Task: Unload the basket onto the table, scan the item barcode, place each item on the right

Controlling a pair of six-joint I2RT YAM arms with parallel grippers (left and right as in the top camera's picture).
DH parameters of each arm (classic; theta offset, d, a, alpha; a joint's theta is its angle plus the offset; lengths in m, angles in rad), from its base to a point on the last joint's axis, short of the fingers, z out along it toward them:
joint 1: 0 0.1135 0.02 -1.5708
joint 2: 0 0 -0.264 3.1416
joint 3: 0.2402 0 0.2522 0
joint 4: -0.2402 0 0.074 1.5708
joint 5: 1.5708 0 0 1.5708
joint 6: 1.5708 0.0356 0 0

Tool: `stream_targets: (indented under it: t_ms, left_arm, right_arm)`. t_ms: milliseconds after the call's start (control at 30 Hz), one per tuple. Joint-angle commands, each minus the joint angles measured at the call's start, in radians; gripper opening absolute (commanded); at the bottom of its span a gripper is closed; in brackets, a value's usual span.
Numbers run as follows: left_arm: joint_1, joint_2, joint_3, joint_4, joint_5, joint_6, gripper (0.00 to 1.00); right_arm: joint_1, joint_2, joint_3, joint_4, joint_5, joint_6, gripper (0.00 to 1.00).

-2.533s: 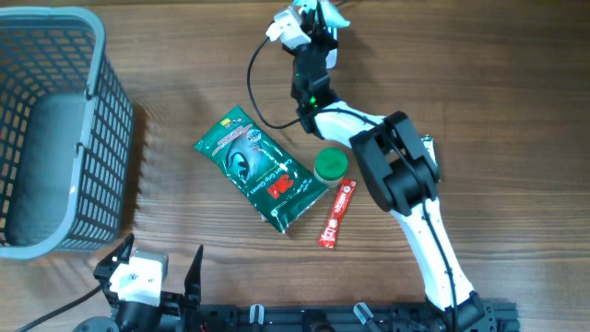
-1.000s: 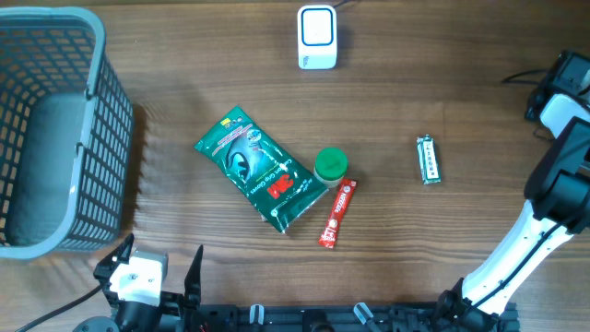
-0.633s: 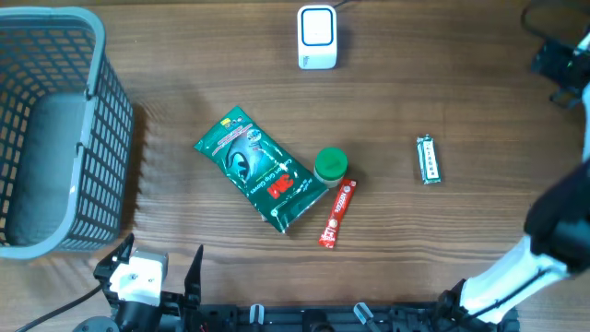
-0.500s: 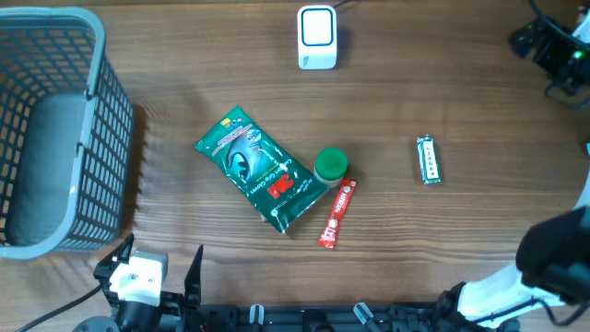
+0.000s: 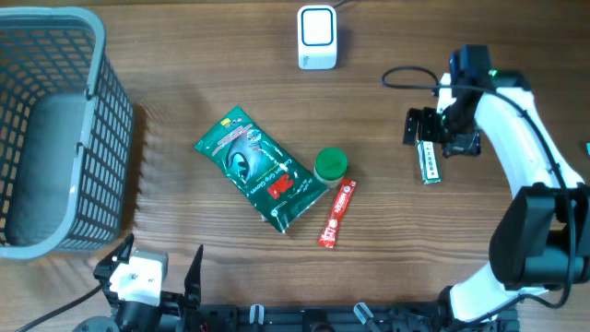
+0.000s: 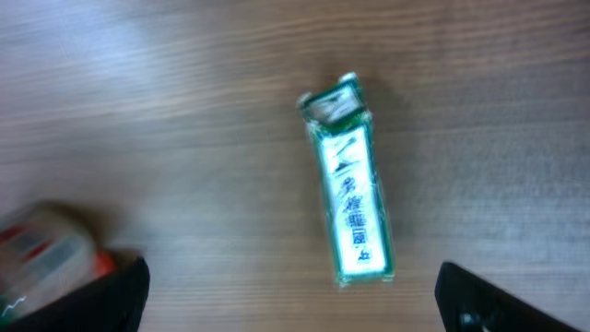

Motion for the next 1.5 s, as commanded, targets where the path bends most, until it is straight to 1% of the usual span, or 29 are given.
stream_targets:
  t_ms: [0, 167, 267, 333, 367, 433, 467, 533, 633, 700, 733, 833, 867, 900, 933, 967, 1033, 1100, 1133, 1200, 1267, 1300, 1333, 1367, 1467]
  left_arm:
    - [-0.005, -0.002, -0.001, 0.002, 0.012, -0.003, 1.00]
    - [-0.005, -0.002, -0.001, 0.002, 0.012, -0.003, 1.00]
    - [-0.005, -0.002, -0.001, 0.002, 0.012, -0.003, 1.00]
    - [-0.005, -0.002, -0.001, 0.002, 0.012, -0.003, 1.00]
    - [-0.005, -0.002, -0.001, 0.002, 0.012, -0.003, 1.00]
    - [-0.005, -0.002, -0.001, 0.002, 0.012, -0.003, 1.00]
    - [-0.005, -0.002, -0.001, 0.002, 0.012, -0.003, 1.00]
    - [-0.005, -0.002, -0.001, 0.002, 0.012, -0.003, 1.00]
    - [-0.005, -0.002, -0.001, 0.002, 0.012, -0.003, 1.00]
    - [-0.005, -0.002, -0.001, 0.002, 0.012, -0.003, 1.00]
    - [-0.005, -0.002, -0.001, 0.002, 0.012, -0.003, 1.00]
    - [-0.005, -0.002, -0.001, 0.002, 0.012, -0.003, 1.00]
    - [-0.005, -0.002, -0.001, 0.002, 0.012, -0.003, 1.00]
    - [-0.005, -0.002, -0.001, 0.002, 0.012, -0.003, 1.00]
    - [-0.005, -0.002, -0.001, 0.002, 0.012, -0.003, 1.00]
    - [-0.005, -0.002, -0.001, 0.002, 0.012, -0.003, 1.00]
    - [-0.005, -0.002, -0.001, 0.002, 0.012, -0.003, 1.00]
    - [-0.005, -0.002, -0.001, 0.002, 0.012, -0.003, 1.00]
    - [-0.005, -0.002, -0.001, 0.002, 0.012, -0.003, 1.00]
    - [-0.005, -0.002, -0.001, 0.002, 0.012, -0.003, 1.00]
    - [-0.005, -0.002, -0.001, 0.002, 0.012, -0.003, 1.00]
    - [-0.005, -0.002, -0.001, 0.002, 0.012, -0.003, 1.00]
    - [-0.005, -0.002, -0.001, 0.002, 0.012, -0.003, 1.00]
    - [-0.005, -0.002, -0.001, 0.002, 0.012, -0.003, 1.00]
    - [-0.005, -0.002, -0.001, 0.002, 0.012, -0.003, 1.00]
  right_arm:
    - [0.000, 0.018, -0.104, 0.101, 0.084, 0.013, 1.00]
    - [0.000, 0.018, -0.180, 0.267, 0.088, -0.001, 1.00]
    - [0.000, 0.018, -0.223, 0.326, 0.082, -0.044, 0.89]
    - [0.000, 0.018, -0.249, 0.364, 0.085, -0.055, 0.87]
    - [0.000, 0.018, -0.270, 0.398, 0.085, -0.061, 0.84]
    - [0.000, 0.018, -0.303, 0.451, 0.085, -0.061, 0.83]
    - [0.000, 0.018, -0.316, 0.469, 0.085, -0.061, 0.80]
    - [0.000, 0.018, -0.324, 0.483, 0.081, -0.061, 0.68]
    - [0.000, 0.018, -0.324, 0.498, 0.051, -0.059, 0.56]
    - [0.000, 0.018, -0.324, 0.500, 0.051, -0.039, 0.51]
    - [0.000, 0.018, -0.323, 0.500, 0.045, -0.031, 0.50]
    - [0.000, 0.017, -0.309, 0.511, -0.040, -0.031, 0.46]
    - [0.000, 0.017, -0.305, 0.528, -0.071, -0.031, 0.47]
    - [0.000, 0.018, -0.305, 0.540, -0.076, -0.034, 0.73]
    - [0.000, 0.018, -0.305, 0.546, -0.056, -0.042, 0.96]
    - [0.000, 0.018, -0.305, 0.547, -0.028, -0.043, 1.00]
    - [0.000, 0.018, -0.311, 0.545, 0.070, -0.044, 1.00]
    - [0.000, 0.018, -0.327, 0.547, 0.089, -0.098, 1.00]
    - [0.000, 0.018, -0.335, 0.549, 0.089, -0.101, 1.00]
    - [0.000, 0.018, -0.356, 0.565, 0.084, -0.101, 0.87]
    - [0.000, 0.018, -0.371, 0.573, 0.084, -0.101, 0.66]
    - [0.000, 0.018, -0.376, 0.575, 0.084, -0.101, 0.58]
    - [0.000, 0.018, -0.376, 0.575, 0.084, -0.091, 0.44]
    - [0.000, 0.018, -0.376, 0.575, 0.074, -0.090, 0.36]
    - [0.000, 0.016, -0.373, 0.570, 0.003, -0.090, 0.32]
